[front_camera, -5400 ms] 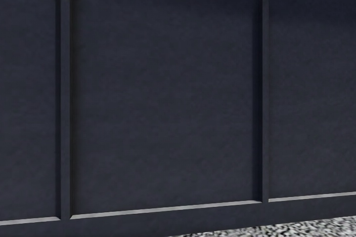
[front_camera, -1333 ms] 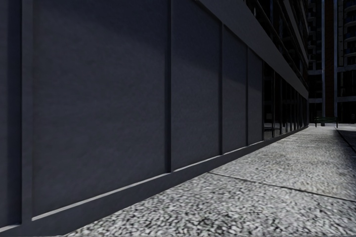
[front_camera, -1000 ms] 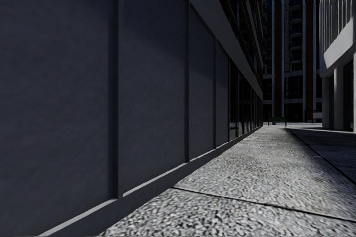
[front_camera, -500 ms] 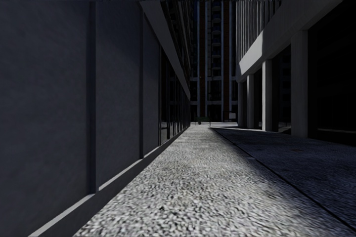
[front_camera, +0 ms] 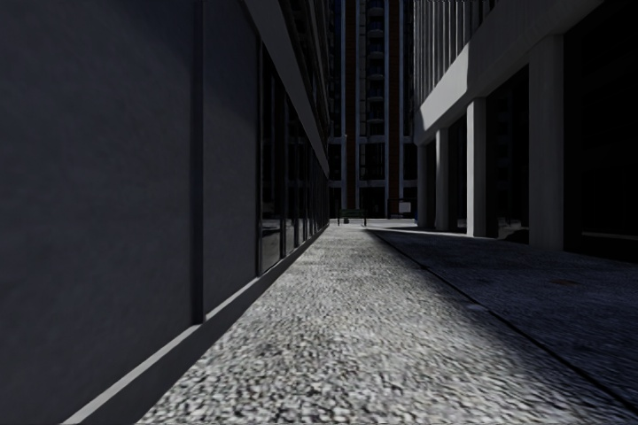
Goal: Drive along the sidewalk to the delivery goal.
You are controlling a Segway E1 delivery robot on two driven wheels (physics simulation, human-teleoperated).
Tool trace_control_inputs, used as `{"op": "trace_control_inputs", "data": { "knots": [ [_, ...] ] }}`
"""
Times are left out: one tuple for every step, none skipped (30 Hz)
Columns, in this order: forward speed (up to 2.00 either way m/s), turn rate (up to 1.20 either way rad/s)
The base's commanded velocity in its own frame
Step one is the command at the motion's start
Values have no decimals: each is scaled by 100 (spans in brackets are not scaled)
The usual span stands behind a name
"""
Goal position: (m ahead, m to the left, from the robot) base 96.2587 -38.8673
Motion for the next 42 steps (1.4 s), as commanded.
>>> {"op": "trace_control_inputs", "data": {
  "knots": [
    [200,0],
    [200,0],
    [200,-3],
    [200,-12],
    [200,-12],
    [200,-18],
    [200,-20],
    [200,-22],
    [200,-22],
    [200,-28],
    [200,-36],
    [200,-39],
    [200,-41],
    [200,-41],
    [200,-41],
    [200,-41],
    [200,-41],
    [200,-41],
    [200,-41],
    [200,-41],
    [200,-41],
    [200,-41],
    [200,-41],
    [200,-41],
    [200,-41],
    [200,-41],
    [200,-41],
    [200,-41],
    [200,-41],
    [200,-41],
    [200,-41],
    [200,-41],
    [200,-41],
    [200,-41],
    [200,-41],
    [200,-41],
    [200,-41],
    [200,-41],
    [200,-41],
    [200,-41],
    [200,-41],
    [200,-41]
  ]
}}
